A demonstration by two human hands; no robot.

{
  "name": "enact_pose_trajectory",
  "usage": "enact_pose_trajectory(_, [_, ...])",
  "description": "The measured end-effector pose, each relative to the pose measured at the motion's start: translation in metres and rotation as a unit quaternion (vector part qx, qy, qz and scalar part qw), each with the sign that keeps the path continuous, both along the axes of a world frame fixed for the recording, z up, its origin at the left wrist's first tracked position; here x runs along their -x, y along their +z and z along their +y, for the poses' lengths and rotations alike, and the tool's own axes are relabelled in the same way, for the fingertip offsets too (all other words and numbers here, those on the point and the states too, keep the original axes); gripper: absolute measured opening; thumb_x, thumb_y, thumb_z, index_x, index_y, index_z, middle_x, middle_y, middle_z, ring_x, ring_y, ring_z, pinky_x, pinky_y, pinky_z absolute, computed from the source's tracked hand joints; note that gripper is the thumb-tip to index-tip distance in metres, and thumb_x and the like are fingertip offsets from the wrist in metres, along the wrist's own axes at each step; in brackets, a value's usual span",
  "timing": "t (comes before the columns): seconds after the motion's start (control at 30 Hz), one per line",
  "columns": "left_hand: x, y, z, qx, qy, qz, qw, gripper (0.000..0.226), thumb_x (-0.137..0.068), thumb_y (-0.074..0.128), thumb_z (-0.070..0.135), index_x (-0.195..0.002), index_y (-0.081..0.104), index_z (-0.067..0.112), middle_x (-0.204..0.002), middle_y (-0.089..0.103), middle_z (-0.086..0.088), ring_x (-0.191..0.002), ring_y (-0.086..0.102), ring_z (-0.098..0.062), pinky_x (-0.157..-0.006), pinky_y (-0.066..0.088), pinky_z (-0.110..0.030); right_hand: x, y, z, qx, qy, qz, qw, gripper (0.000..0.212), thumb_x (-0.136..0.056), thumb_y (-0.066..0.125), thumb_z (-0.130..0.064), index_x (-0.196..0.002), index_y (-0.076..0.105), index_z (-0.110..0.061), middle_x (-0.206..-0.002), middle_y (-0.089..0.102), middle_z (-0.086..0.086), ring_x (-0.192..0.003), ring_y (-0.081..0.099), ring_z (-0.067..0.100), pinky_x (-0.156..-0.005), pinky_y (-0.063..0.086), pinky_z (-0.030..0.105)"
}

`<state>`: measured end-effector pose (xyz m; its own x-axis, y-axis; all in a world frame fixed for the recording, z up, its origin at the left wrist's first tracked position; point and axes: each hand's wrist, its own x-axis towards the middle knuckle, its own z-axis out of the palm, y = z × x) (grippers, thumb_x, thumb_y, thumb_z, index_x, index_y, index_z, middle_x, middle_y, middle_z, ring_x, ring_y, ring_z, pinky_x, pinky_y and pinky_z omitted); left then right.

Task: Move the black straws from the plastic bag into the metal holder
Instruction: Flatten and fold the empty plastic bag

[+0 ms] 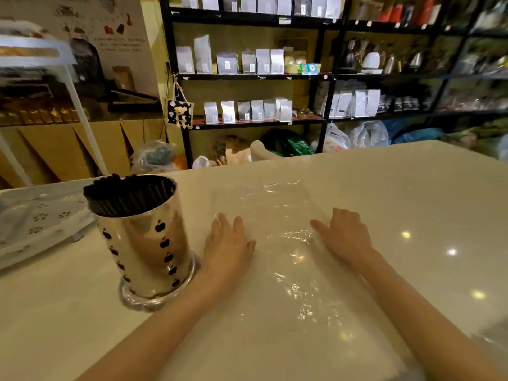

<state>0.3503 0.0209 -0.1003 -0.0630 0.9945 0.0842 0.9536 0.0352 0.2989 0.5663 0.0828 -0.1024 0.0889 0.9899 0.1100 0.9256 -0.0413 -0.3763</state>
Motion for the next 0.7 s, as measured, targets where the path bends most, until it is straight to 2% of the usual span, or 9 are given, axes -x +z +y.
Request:
enact_pose_trajectory(0.07, [-0.002,-0.014,0.007,0.026,0.036,0.047,0.998,0.060,-0.090,0.035,0.044,-0.136,0.020,0.008,-0.143,0.020,-0.034,-0.134,0.018,-0.043,-0.110,0.021,-0.047,-0.006,-0.009,-0.002,0.027,-0.018,-0.053,0.998,0.062,-0.088,0.042,-0.054,-0.119,0.050,0.000,-0.125,0.052,0.016,-0.122,0.040,0.033,-0.096,0.035,0.041])
enact_pose_trajectory(0.17, [-0.004,-0.019,0.013,0.010,0.062,0.054,0.997,0.058,-0.087,0.036,0.050,-0.124,0.033,0.005,-0.126,0.043,-0.028,-0.121,0.035,-0.041,-0.100,0.030,-0.045,-0.006,-0.014,-0.005,0.003,-0.017,-0.073,0.997,0.058,-0.088,0.044,-0.051,-0.115,0.052,0.000,-0.123,0.052,0.014,-0.120,0.040,0.032,-0.095,0.035,0.040])
enact_pose_trajectory(0.27, [-0.006,-0.016,0.015,-0.011,0.055,0.016,0.998,0.054,-0.086,0.043,0.046,-0.121,0.038,0.006,-0.124,0.046,-0.021,-0.118,0.039,-0.037,-0.097,0.032,-0.042,-0.002,-0.015,-0.007,-0.025,-0.019,0.000,1.000,0.044,-0.085,0.052,-0.039,-0.112,0.054,-0.005,-0.121,0.054,0.012,-0.117,0.042,0.031,-0.094,0.035,0.039])
enact_pose_trajectory(0.4, [-0.006,-0.018,0.015,-0.068,0.041,-0.106,0.991,0.061,-0.082,0.057,0.035,-0.132,0.033,0.011,-0.137,0.038,-0.017,-0.123,0.039,-0.034,-0.100,0.032,-0.042,-0.001,-0.016,-0.009,-0.053,-0.022,0.092,0.994,0.038,-0.080,0.060,-0.028,-0.115,0.053,-0.013,-0.117,0.059,0.008,-0.115,0.046,0.029,-0.095,0.035,0.038])
enact_pose_trajectory(0.5, [-0.006,-0.019,0.015,-0.115,0.025,-0.191,0.974,0.071,-0.075,0.068,0.025,-0.134,0.030,0.016,-0.142,0.028,-0.013,-0.110,0.051,-0.033,-0.090,0.041,-0.036,-0.004,-0.016,-0.008,-0.082,-0.023,0.228,0.970,0.044,-0.077,0.062,-0.014,-0.119,0.046,-0.012,-0.087,0.061,-0.001,-0.093,0.058,0.027,-0.083,0.043,0.035])
enact_pose_trajectory(0.57, [-0.007,-0.016,0.017,-0.122,0.059,-0.284,0.949,0.076,-0.069,0.074,0.019,-0.133,0.032,0.020,-0.139,0.032,-0.011,-0.094,0.057,-0.026,-0.081,0.042,-0.027,-0.008,-0.014,-0.007,-0.095,-0.038,0.357,0.929,0.047,-0.077,0.062,-0.009,-0.120,0.044,-0.011,-0.072,0.053,-0.005,-0.077,0.058,0.024,-0.073,0.044,0.031])
enact_pose_trajectory(0.6, [-0.006,-0.014,0.018,-0.124,0.085,-0.349,0.925,0.076,-0.068,0.075,0.017,-0.132,0.034,0.022,-0.135,0.038,-0.011,-0.088,0.058,-0.023,-0.076,0.043,-0.024,-0.011,-0.014,-0.006,-0.104,-0.049,0.407,0.906,0.046,-0.078,0.062,-0.008,-0.120,0.044,-0.011,-0.071,0.053,-0.002,-0.073,0.057,0.024,-0.070,0.044,0.030])
enact_pose_trajectory(0.67, [-0.002,-0.006,0.020,-0.110,0.145,-0.513,0.839,0.072,-0.070,0.073,0.012,-0.130,0.035,0.025,-0.128,0.046,-0.010,-0.079,0.058,-0.021,-0.063,0.049,-0.024,-0.017,-0.011,-0.005,-0.109,-0.063,0.468,0.874,0.042,-0.080,0.060,-0.007,-0.119,0.047,-0.013,-0.079,0.056,0.006,-0.068,0.055,0.023,-0.065,0.044,0.029])
enact_pose_trajectory(0.7, [0.001,-0.003,0.021,-0.100,0.167,-0.558,0.807,0.071,-0.072,0.072,0.011,-0.130,0.035,0.026,-0.128,0.047,-0.011,-0.079,0.059,-0.022,-0.065,0.050,-0.026,-0.021,-0.009,-0.004,-0.108,-0.067,0.483,0.866,0.040,-0.080,0.059,-0.007,-0.118,0.048,-0.014,-0.081,0.057,0.008,-0.066,0.054,0.021,-0.062,0.044,0.027])
